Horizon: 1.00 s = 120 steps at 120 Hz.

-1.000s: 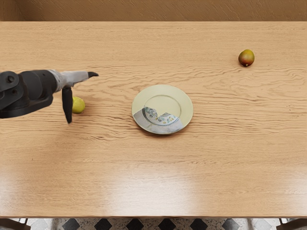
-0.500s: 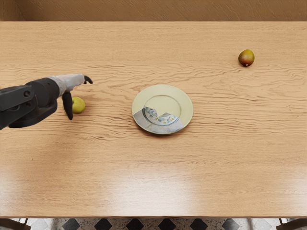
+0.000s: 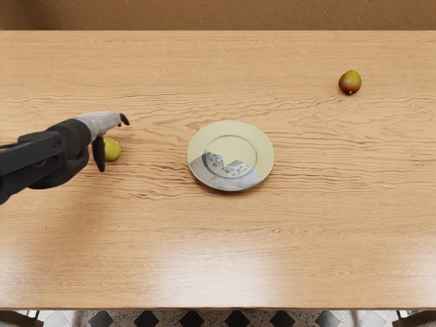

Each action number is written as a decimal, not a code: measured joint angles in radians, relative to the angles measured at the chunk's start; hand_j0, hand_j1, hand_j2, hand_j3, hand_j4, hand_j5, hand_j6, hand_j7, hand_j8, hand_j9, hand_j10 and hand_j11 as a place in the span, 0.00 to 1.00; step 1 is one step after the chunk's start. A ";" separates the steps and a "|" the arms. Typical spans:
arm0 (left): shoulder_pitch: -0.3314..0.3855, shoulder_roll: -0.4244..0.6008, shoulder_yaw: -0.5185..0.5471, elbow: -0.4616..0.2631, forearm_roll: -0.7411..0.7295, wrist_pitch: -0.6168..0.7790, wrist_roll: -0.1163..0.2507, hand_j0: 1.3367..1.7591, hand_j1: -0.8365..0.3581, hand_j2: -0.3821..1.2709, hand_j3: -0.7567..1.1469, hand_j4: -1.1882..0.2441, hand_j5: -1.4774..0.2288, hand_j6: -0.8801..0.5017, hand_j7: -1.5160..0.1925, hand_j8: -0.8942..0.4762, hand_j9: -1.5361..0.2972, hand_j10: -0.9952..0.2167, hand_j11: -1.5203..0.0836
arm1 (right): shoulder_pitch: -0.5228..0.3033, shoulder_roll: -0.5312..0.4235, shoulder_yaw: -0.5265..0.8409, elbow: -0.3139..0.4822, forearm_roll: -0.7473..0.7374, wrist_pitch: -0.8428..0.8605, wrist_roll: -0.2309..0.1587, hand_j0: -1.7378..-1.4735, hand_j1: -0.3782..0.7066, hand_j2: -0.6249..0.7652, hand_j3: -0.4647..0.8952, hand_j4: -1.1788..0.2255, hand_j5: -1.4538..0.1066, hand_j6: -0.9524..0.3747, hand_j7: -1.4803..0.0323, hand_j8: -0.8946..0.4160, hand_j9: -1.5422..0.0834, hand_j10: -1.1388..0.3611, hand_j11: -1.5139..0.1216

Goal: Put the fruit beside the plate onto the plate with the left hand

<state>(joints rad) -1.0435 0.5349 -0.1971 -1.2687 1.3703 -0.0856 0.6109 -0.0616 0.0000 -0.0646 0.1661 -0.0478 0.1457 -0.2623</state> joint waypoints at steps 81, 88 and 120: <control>0.028 0.010 0.004 -0.015 0.016 0.028 0.000 0.76 0.68 0.27 0.40 0.61 0.63 0.41 0.65 0.42 0.62 0.56 0.70 | 0.000 0.000 -0.001 0.000 0.000 0.003 0.000 0.30 0.03 0.45 0.34 0.84 0.93 0.72 0.98 0.68 0.95 0.76 0.93; 0.028 0.010 0.004 -0.015 0.017 0.032 0.000 0.76 0.67 0.27 0.40 0.60 0.62 0.40 0.64 0.41 0.61 0.55 0.68 | 0.000 0.000 -0.001 0.000 0.000 0.003 0.000 0.30 0.03 0.45 0.34 0.84 0.93 0.72 0.98 0.68 0.95 0.76 0.93; 0.056 0.005 0.004 -0.012 0.040 0.085 0.000 0.76 0.62 0.28 0.40 0.57 0.58 0.36 0.60 0.38 0.57 0.51 0.64 | 0.000 0.000 -0.001 0.000 0.000 0.003 0.000 0.30 0.03 0.45 0.34 0.84 0.93 0.72 0.98 0.68 0.95 0.76 0.93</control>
<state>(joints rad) -0.9879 0.5400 -0.1934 -1.2811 1.4104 -0.0010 0.6109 -0.0620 0.0000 -0.0658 0.1659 -0.0478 0.1488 -0.2623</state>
